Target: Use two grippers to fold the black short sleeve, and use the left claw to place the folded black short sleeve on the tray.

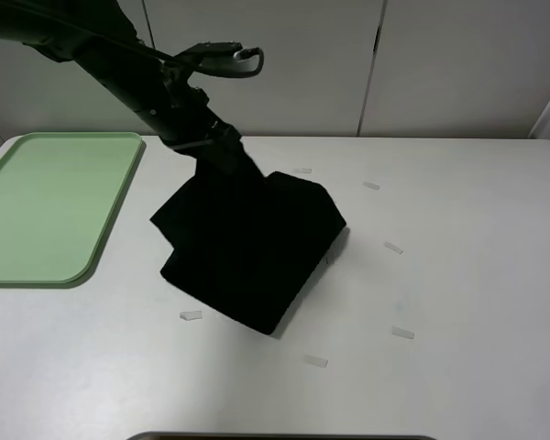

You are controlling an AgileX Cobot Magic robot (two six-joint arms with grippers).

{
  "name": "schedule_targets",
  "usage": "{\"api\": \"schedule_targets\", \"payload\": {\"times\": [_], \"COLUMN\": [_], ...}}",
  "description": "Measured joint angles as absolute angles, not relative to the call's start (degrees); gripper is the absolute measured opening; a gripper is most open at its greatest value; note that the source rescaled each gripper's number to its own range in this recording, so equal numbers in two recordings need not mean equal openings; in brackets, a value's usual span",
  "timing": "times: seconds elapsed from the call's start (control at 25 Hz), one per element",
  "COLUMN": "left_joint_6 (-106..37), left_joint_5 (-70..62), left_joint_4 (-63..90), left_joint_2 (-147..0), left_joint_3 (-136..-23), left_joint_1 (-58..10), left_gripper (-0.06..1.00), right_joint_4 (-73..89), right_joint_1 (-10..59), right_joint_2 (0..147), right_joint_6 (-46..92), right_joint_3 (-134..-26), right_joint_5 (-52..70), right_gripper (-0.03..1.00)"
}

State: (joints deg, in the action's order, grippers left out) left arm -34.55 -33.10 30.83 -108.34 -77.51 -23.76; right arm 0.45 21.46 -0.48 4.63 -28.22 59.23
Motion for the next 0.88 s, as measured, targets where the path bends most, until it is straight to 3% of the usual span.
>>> {"api": "schedule_targets", "payload": {"times": [0.88], "left_joint_6": [-34.6], "left_joint_5": [-18.7], "left_joint_4": [40.4], "left_joint_2": [-116.9], "left_joint_3": [-77.5], "left_joint_1": [-39.9], "left_gripper": [0.06], "right_joint_4": [0.4], "right_joint_1": [21.5], "right_joint_2": [-0.5], "right_joint_6": [4.6], "right_joint_3": [-28.2], "right_joint_5": [59.2], "right_gripper": [1.0]}}
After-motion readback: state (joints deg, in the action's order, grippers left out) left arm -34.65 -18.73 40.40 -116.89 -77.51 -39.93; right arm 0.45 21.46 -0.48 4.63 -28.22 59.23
